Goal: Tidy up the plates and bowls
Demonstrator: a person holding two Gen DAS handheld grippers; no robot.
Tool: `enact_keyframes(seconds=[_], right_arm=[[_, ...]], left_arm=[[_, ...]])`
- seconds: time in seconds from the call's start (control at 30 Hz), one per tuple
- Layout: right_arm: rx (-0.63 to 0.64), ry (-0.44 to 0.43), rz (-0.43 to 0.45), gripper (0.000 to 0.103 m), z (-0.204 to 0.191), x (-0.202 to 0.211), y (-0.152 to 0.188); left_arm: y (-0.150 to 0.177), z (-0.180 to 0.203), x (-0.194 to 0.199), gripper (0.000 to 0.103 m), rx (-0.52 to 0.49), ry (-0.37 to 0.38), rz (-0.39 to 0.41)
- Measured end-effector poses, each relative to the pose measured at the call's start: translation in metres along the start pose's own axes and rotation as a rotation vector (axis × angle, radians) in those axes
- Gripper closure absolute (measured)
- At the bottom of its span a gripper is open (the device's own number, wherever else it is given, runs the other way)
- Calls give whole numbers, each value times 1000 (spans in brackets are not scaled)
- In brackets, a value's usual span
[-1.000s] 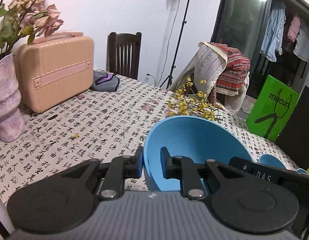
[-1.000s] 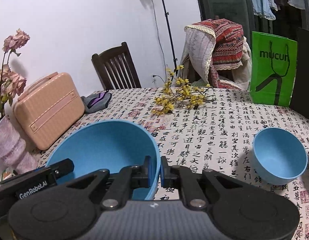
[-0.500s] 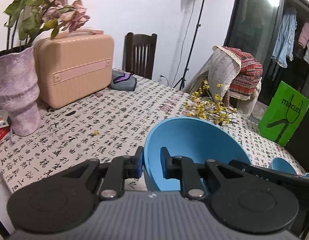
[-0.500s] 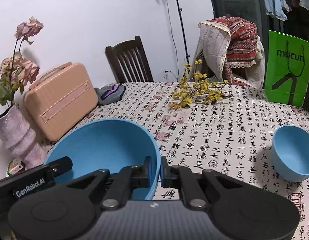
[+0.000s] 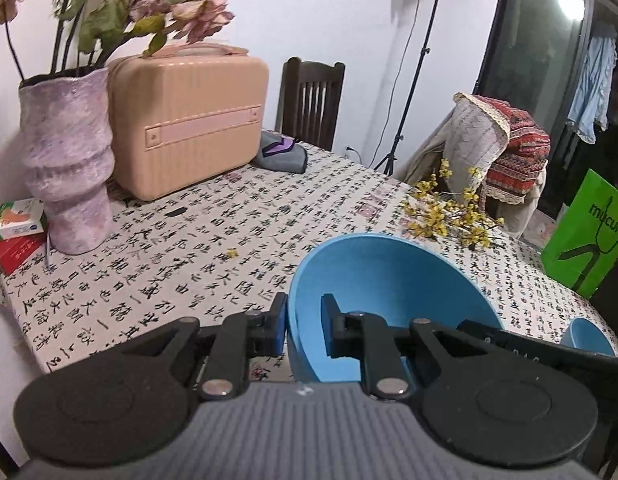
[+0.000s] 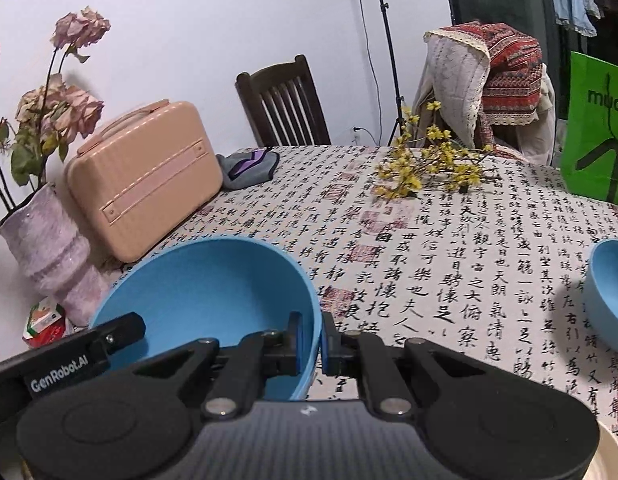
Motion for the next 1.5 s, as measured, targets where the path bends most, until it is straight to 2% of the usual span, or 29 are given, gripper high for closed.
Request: enact_keyframes(seconds=[0.87,1.5], right_arm=[[49,-44,-60,94,-40,-41,10],[77,-50,-76,94,-68,-69,23]], left_arm=[[11,-52,-17,86,72,-45,-31],[17,-89,-29,86,85,-45,-36]])
Point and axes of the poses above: each gripper's, at about its wrist camera, not at the fingertips, and x roughly against the way its jaws point, z to its right, y to its underside, the point moved 2 cm from there along -x, roughly the way its jaws point, and after that the axes turned 12 degrees about -z, right-handed, at the moved point
